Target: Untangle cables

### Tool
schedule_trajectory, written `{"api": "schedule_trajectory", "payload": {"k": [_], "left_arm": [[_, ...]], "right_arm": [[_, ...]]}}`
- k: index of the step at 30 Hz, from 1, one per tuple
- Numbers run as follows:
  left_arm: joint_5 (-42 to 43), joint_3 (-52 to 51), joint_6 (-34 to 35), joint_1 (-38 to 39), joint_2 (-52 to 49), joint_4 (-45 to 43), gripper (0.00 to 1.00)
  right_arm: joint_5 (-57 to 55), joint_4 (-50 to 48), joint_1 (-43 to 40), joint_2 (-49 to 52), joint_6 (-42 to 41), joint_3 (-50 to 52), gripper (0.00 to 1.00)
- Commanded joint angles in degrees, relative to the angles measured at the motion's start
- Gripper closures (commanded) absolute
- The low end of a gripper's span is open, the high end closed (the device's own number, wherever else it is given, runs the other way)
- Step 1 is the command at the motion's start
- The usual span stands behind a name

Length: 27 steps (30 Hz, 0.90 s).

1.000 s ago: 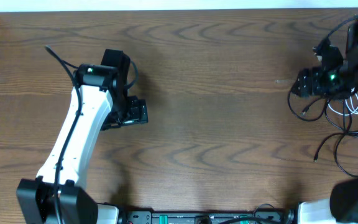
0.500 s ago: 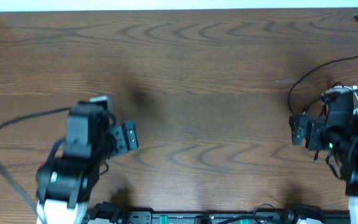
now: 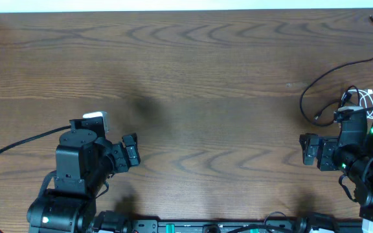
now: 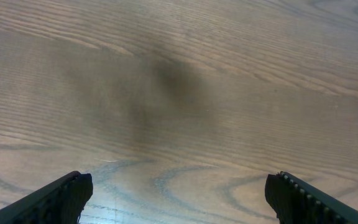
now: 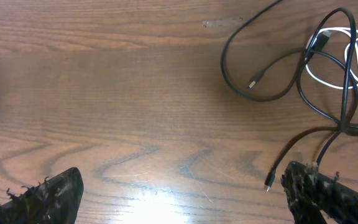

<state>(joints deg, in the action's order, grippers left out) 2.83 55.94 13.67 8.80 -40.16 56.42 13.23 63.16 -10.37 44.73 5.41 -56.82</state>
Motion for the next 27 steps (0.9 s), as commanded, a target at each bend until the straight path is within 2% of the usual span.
{"api": "schedule_trajectory", "payload": {"k": [1, 8, 12, 17, 21, 27], "left_arm": [[-0.7, -0.4, -0.3, 0.2, 0.1, 0.0, 0.06], [-0.7, -0.4, -0.3, 0.2, 0.1, 0.0, 0.06], [-0.7, -0.4, -0.3, 0.2, 0.1, 0.1, 0.06], [-0.7, -0.4, -0.3, 0.2, 0.1, 0.0, 0.06], [-0.7, -0.4, -0.3, 0.2, 0.1, 0.0, 0.06], [-0.7, -0.4, -0.3, 0.2, 0.1, 0.1, 0.06]], "right_arm": [[-0.1, 0.1, 0.3, -0.1, -0.6, 0.3, 0.01], [0.0, 0.1, 0.4, -2.2, -0.7, 0.5, 0.01], [-0.5, -5.3, 2.4, -6.1, -0.5, 2.0, 0.01], [-0.7, -21.7, 6.9, -15.8, 0.2, 10.0, 0.01], [-0.7, -38.1, 8.3, -26.3, 0.2, 20.2, 0.01], [-2.2, -52.8, 9.4, -36.4, 0.2, 32.7, 0.01]]}}
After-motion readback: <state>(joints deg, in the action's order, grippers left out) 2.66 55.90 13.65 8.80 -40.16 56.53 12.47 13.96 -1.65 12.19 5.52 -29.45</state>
